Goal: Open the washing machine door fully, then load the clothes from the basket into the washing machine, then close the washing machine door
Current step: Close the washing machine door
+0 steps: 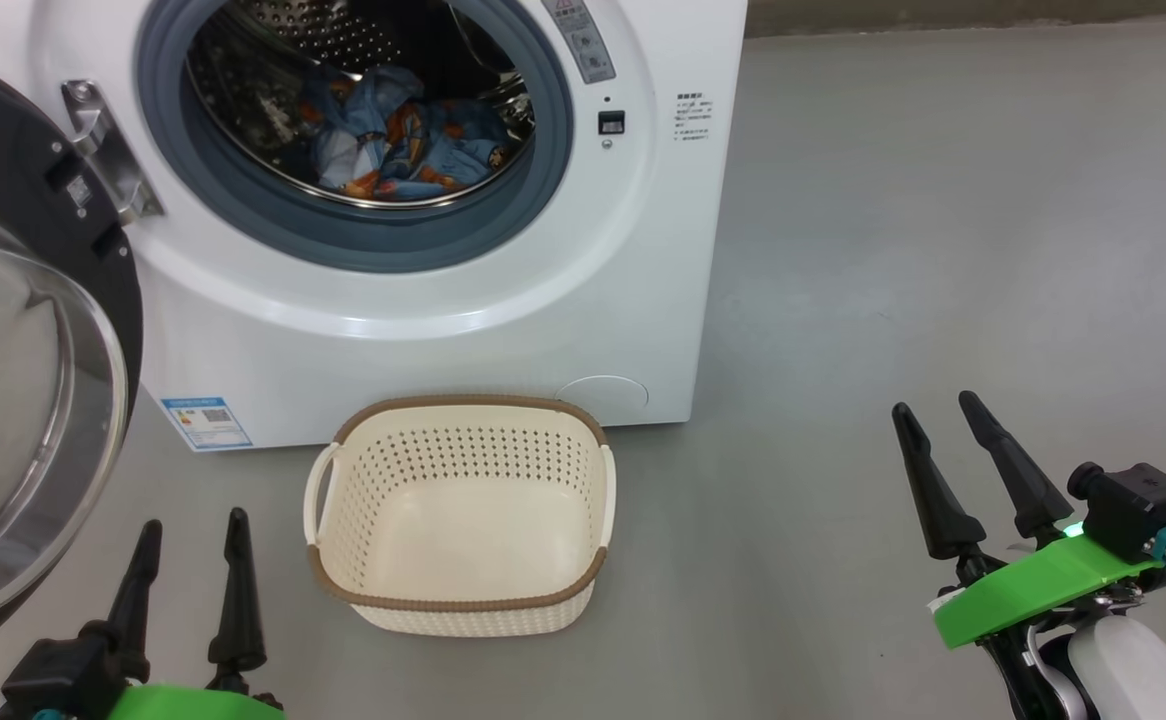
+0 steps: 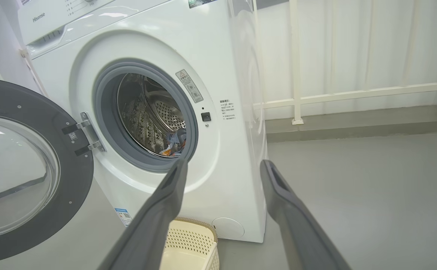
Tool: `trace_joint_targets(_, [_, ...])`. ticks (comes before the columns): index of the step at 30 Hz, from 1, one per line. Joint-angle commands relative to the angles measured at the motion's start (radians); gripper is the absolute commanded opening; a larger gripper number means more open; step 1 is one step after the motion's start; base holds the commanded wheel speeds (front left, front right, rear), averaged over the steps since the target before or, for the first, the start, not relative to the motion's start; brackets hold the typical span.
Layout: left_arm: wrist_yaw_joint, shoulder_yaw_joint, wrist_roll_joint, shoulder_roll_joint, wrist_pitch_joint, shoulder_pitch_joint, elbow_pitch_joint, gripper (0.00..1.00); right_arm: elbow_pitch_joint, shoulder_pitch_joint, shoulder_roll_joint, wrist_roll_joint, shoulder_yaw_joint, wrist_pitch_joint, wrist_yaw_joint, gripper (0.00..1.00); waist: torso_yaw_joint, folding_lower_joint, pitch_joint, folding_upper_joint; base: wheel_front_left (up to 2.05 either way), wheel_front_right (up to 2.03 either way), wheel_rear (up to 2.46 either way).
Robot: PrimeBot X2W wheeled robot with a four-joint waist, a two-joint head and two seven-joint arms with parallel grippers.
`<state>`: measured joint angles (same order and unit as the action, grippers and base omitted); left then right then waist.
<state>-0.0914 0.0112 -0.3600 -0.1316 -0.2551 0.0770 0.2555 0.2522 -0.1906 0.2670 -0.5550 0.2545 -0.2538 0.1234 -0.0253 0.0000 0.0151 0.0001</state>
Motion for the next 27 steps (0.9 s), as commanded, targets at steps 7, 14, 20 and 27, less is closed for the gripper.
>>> trace_joint_targets(7, [0.009,-0.027,-0.003,-0.023,-0.006,0.015,-0.027,1.00,-0.022,0.019,0.010,0.001,0.006,-0.008,0.007,1.00,0.040,0.0000,-0.008,-0.0001,0.00,0.00,0.00])
trace_joint_targets(14, [0.015,-0.025,-0.002,-0.026,-0.006,0.013,-0.027,1.00,-0.021,0.019,0.007,-0.002,0.012,-0.008,0.007,1.00,0.105,0.0000,-0.011,-0.0001,0.00,0.00,0.00])
trace_joint_targets(20, [0.021,-0.023,-0.005,-0.031,-0.006,0.010,-0.020,1.00,-0.018,0.018,0.006,-0.005,0.019,-0.008,0.007,1.00,0.182,0.0000,-0.015,-0.0001,0.00,0.00,0.00])
trace_joint_targets(27, [0.026,-0.020,-0.014,-0.030,-0.005,0.012,-0.015,1.00,-0.014,0.019,0.003,-0.011,0.032,-0.008,0.007,1.00,0.258,0.0000,-0.017,-0.0001,0.00,0.00,0.00])
